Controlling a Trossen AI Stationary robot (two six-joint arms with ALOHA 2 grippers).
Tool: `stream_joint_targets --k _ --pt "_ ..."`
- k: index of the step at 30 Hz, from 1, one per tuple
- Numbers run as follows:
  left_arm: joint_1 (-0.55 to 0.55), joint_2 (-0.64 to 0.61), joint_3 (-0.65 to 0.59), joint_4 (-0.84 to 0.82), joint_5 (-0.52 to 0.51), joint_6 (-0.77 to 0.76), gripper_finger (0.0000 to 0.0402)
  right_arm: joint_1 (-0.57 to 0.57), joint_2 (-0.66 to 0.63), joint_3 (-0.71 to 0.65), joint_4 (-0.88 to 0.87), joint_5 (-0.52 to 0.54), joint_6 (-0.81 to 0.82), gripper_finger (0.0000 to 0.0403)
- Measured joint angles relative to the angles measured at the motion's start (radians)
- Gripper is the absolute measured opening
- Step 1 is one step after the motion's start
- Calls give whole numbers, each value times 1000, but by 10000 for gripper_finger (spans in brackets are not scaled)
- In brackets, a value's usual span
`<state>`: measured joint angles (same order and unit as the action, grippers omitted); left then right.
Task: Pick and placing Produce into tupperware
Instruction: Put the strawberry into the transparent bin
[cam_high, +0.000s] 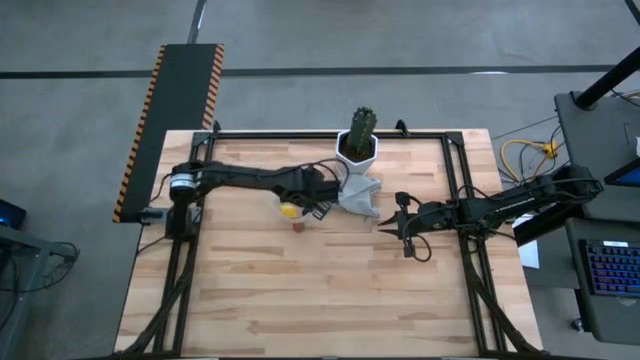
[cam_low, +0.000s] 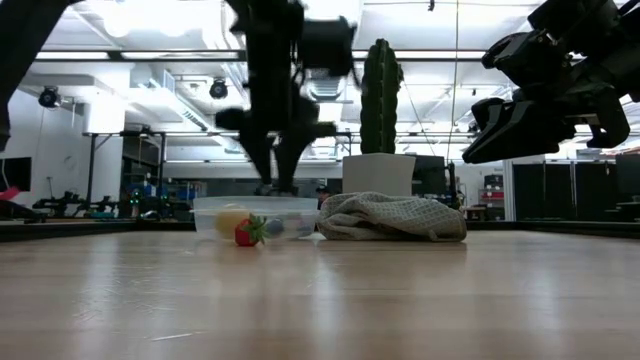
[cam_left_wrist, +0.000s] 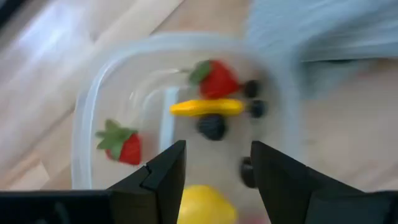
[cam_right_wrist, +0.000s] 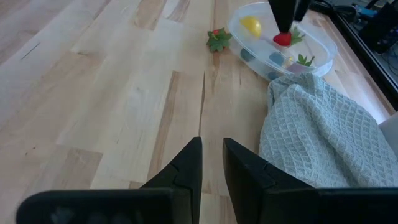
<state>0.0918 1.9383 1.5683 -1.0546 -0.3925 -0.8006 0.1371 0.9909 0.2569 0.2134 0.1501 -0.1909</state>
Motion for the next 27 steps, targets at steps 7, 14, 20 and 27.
stream_joint_targets --k 7,14,20,27 --pt "-162 -26 55 1 -62 207 166 0 0 0 -1 0 2 56" --pt "-305 -24 37 24 -178 493 166 0 0 -3 -1 0 8 56" --pt "-345 -24 -3 34 -209 657 166 0 0 -5 -1 0 8 56" --pt "-344 -23 -108 97 -155 656 166 0 0 -12 -1 0 8 56"
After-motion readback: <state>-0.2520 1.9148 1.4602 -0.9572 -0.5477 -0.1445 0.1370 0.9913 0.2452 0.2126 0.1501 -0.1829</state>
